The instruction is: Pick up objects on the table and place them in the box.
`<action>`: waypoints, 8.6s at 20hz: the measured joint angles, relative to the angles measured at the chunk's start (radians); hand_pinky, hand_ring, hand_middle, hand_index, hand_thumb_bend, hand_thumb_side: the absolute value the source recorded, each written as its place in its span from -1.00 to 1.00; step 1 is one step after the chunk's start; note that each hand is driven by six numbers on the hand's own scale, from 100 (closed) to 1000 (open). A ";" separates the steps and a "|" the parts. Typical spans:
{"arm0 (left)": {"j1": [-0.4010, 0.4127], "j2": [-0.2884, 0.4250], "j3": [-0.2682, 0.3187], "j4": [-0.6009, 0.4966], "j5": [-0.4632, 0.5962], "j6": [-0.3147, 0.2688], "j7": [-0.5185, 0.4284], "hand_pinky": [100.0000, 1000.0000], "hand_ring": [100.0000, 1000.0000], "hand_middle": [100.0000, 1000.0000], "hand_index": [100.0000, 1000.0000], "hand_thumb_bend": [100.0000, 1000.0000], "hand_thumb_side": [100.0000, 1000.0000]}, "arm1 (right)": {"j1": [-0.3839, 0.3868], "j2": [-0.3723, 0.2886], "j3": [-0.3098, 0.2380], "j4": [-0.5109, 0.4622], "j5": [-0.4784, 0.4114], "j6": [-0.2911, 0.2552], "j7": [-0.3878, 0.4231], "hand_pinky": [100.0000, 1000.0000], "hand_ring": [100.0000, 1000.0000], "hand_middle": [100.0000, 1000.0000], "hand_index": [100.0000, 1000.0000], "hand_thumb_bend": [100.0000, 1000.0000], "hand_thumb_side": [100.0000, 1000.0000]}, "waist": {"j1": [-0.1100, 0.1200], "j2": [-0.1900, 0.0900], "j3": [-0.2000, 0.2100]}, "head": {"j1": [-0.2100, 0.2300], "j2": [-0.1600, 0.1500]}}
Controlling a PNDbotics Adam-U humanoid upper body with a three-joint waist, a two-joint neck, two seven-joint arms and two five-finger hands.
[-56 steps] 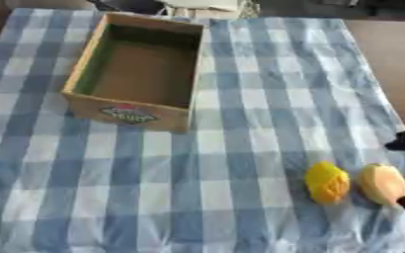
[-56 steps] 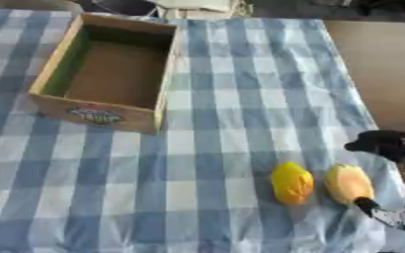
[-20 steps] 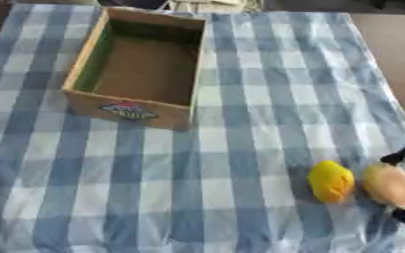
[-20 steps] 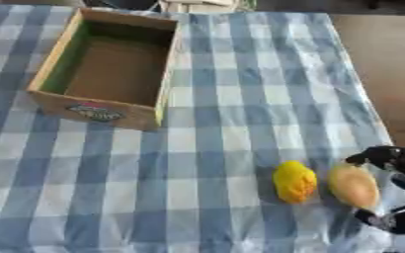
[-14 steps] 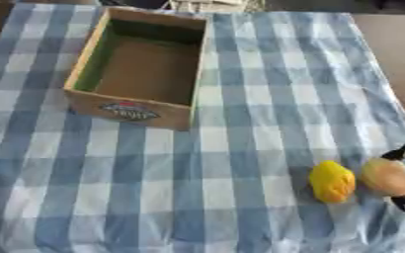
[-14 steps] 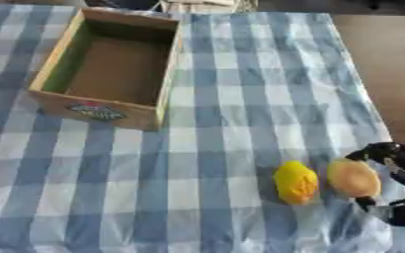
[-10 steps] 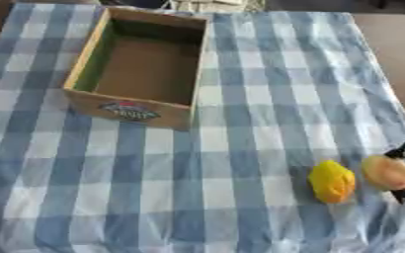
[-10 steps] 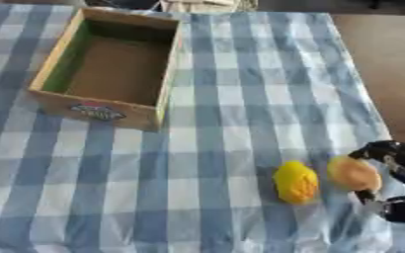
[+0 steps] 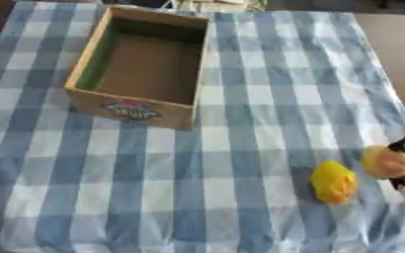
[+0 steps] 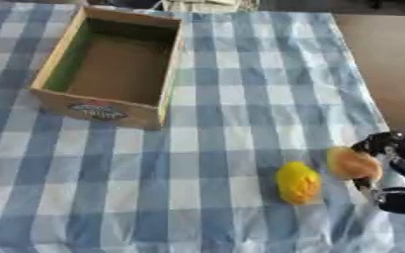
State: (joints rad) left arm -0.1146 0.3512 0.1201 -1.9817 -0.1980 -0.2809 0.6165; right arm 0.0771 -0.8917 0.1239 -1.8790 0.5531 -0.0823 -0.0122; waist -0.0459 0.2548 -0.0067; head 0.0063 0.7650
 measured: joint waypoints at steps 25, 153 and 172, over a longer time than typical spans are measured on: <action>-0.043 0.002 -0.043 0.000 0.040 -0.012 -0.054 0.55 0.48 0.31 0.64 -0.94 -0.13 | -0.940 0.029 0.221 0.100 -0.229 -0.058 0.242 0.38 0.24 -0.21 0.01 -1.00 -1.00 | 0.001 -0.003 0.110 | -0.134 0.000; -0.060 -0.001 -0.067 0.000 0.092 0.002 -0.100 0.54 0.47 0.28 0.62 -0.92 -0.07 | -0.159 -0.096 0.148 -0.067 -0.117 -0.301 0.332 0.70 0.84 0.51 0.75 -0.55 -0.41 | -0.002 -0.027 0.079 | -0.075 0.000; -0.063 -0.018 -0.070 0.000 0.099 0.002 -0.107 0.53 0.47 0.27 0.62 -0.95 -0.04 | -0.164 -0.027 0.161 0.082 -0.017 -0.289 0.321 0.70 0.84 0.46 0.75 -0.42 -0.57 | 0.011 -0.007 0.088 | -0.079 0.000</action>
State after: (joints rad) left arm -0.1772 0.3333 0.0496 -1.9817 -0.0992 -0.2785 0.5094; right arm -0.0865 -0.9189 0.2847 -1.7970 0.5362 -0.3715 0.3092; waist -0.0351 0.2482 0.0809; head -0.0731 0.7651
